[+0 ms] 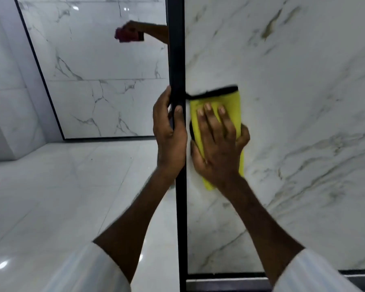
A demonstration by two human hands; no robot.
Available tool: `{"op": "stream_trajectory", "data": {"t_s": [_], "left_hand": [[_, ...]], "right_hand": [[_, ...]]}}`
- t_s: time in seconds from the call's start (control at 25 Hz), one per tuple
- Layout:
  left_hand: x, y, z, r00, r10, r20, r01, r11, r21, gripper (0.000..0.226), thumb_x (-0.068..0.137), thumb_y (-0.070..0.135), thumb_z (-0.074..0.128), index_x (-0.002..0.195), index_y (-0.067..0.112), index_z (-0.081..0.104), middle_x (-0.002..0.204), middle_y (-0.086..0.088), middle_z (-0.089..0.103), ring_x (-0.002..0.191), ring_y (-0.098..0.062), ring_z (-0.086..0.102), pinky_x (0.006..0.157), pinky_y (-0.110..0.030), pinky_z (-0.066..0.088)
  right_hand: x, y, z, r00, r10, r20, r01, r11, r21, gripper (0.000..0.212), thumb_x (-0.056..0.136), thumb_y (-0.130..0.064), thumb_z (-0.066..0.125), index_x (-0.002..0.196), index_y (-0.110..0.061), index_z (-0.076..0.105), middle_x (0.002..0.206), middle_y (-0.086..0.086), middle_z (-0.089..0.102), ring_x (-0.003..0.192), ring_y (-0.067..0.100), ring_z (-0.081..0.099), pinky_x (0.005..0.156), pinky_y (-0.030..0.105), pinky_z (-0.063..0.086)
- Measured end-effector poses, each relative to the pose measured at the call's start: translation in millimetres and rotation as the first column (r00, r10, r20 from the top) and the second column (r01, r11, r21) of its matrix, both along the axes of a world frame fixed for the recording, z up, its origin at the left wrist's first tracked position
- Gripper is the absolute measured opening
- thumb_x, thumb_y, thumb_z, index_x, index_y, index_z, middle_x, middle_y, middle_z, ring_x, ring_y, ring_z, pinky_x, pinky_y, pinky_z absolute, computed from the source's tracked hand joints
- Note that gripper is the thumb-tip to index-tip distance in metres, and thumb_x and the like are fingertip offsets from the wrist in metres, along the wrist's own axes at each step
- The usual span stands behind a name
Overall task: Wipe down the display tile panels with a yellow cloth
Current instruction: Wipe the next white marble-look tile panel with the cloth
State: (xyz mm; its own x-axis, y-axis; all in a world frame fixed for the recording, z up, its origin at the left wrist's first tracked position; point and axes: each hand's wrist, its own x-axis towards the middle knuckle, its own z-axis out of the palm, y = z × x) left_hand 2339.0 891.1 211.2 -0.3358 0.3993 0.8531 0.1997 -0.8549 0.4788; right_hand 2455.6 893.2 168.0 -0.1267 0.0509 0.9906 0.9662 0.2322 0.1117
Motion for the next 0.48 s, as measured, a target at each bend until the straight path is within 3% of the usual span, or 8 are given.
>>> {"op": "stream_trajectory", "data": {"t_s": [0.08,0.2,0.28,0.36,0.48], "left_hand": [[-2.7,0.0,-6.2,1.0,-0.02,-0.013,0.02,1.0,-0.013,0.044,0.107,0.01,0.052,0.151,0.014,0.044,0.149,0.001,0.05,0.141,-0.021,0.05,0.118,-0.047,0.043],[-5.3,-6.3,-25.8,0.999,-0.024,-0.041,0.021,0.998,-0.06,0.044,0.108,0.011,0.053,0.15,0.016,0.043,0.146,0.005,0.049,0.14,-0.016,0.049,0.114,-0.03,0.044],[-6.2,-11.2,-41.9,0.998,0.001,-0.058,-0.005,0.997,-0.072,0.043,0.107,0.01,0.054,0.146,0.024,0.042,0.143,0.015,0.047,0.137,-0.009,0.049,0.11,-0.024,0.044],[-6.6,-12.7,-61.9,0.995,0.036,-0.091,-0.043,0.996,-0.077,0.045,0.107,0.008,0.054,0.149,0.018,0.041,0.145,0.017,0.045,0.138,-0.012,0.048,0.112,-0.029,0.044],[-2.5,-11.7,-90.9,0.985,0.084,-0.153,-0.097,0.992,-0.079,0.052,0.104,0.0,0.054,0.153,-0.006,0.036,0.155,-0.013,0.044,0.145,-0.026,0.042,0.122,-0.041,0.037]], "right_hand": [[-4.2,-3.4,-98.5,0.998,-0.029,0.05,0.033,0.996,-0.087,0.072,0.092,-0.042,0.059,0.158,-0.021,0.039,0.165,0.0,0.036,0.15,0.026,0.03,0.109,0.061,0.027],[-5.4,-17.4,-203.7,0.991,-0.054,0.126,0.082,0.97,-0.227,0.086,0.082,-0.044,0.071,0.158,-0.023,0.035,0.164,-0.004,0.028,0.146,0.025,0.029,0.105,0.059,0.029],[-3.9,-21.5,-194.3,0.992,0.005,0.128,0.022,0.978,-0.205,0.09,0.079,-0.044,0.076,0.158,-0.025,0.036,0.163,-0.005,0.032,0.145,0.024,0.031,0.105,0.057,0.029],[2.3,-18.4,-153.9,0.994,0.053,0.092,-0.038,0.988,-0.152,0.082,0.085,-0.044,0.07,0.158,-0.025,0.038,0.161,-0.003,0.037,0.145,0.023,0.034,0.105,0.055,0.029],[5.4,-9.2,-145.1,0.998,0.057,-0.026,-0.06,0.992,-0.111,0.076,0.093,-0.043,0.061,0.16,-0.021,0.035,0.161,0.001,0.037,0.148,0.025,0.033,0.106,0.058,0.03]]}}
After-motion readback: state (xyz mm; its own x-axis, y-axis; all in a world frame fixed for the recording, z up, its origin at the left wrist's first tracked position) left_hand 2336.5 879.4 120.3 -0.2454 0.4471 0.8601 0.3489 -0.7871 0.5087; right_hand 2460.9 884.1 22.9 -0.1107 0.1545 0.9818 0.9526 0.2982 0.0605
